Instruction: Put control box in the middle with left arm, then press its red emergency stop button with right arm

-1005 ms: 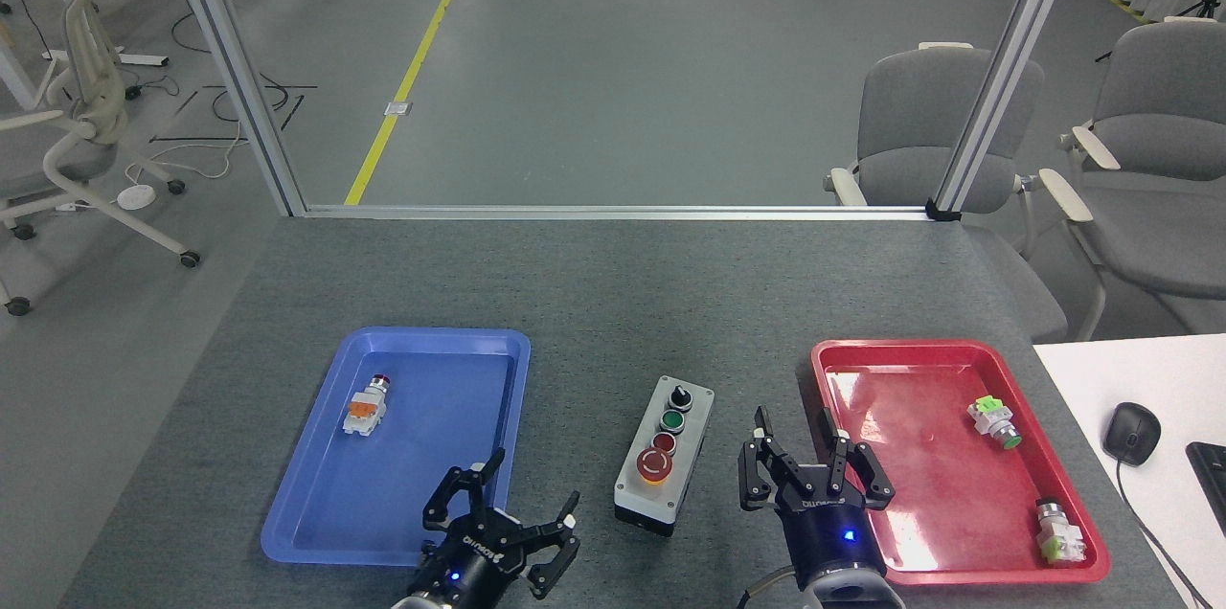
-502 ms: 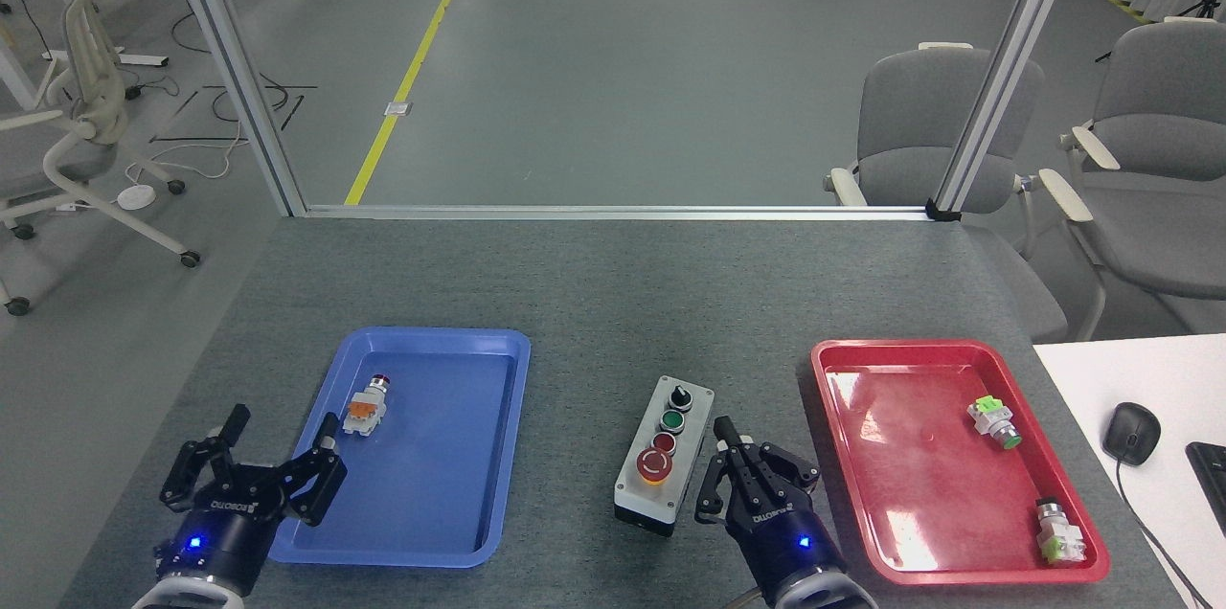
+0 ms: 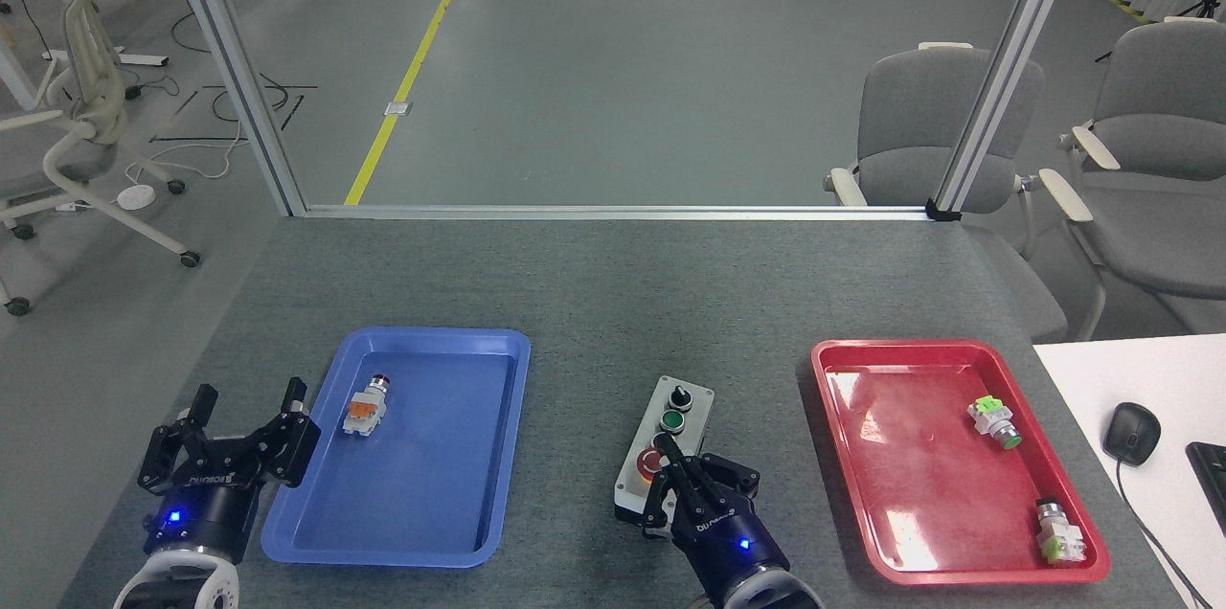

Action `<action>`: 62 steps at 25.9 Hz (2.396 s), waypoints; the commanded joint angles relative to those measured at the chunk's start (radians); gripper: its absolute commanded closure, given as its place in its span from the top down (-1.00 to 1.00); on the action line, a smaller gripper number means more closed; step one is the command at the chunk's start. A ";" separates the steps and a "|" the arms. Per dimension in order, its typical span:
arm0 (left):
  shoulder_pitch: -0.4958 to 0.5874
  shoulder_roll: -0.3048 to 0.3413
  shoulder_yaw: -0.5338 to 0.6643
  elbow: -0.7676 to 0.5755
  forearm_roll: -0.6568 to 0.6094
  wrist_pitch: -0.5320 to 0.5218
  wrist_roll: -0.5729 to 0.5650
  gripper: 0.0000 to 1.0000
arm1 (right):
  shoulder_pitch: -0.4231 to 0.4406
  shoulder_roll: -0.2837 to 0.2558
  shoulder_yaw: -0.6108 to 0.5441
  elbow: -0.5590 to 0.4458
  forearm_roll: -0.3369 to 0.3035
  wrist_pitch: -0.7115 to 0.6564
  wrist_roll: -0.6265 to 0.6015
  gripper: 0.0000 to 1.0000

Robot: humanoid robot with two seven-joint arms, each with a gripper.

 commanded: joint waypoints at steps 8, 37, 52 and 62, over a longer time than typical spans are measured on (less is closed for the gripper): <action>-0.016 -0.051 -0.009 -0.014 0.030 0.078 -0.010 0.98 | -0.041 0.007 0.041 0.142 0.000 0.089 -0.004 -1.00; -0.005 -0.154 -0.066 0.045 0.041 0.118 -0.016 0.98 | 0.099 -0.075 -0.275 -0.145 -0.111 0.001 -0.165 0.97; -0.005 -0.154 -0.066 0.045 0.043 0.118 -0.016 0.98 | 0.116 -0.112 -0.336 -0.148 -0.141 0.155 -0.168 0.97; -0.005 -0.154 -0.066 0.045 0.043 0.118 -0.016 0.98 | 0.114 -0.106 -0.331 -0.160 -0.141 0.176 -0.169 0.97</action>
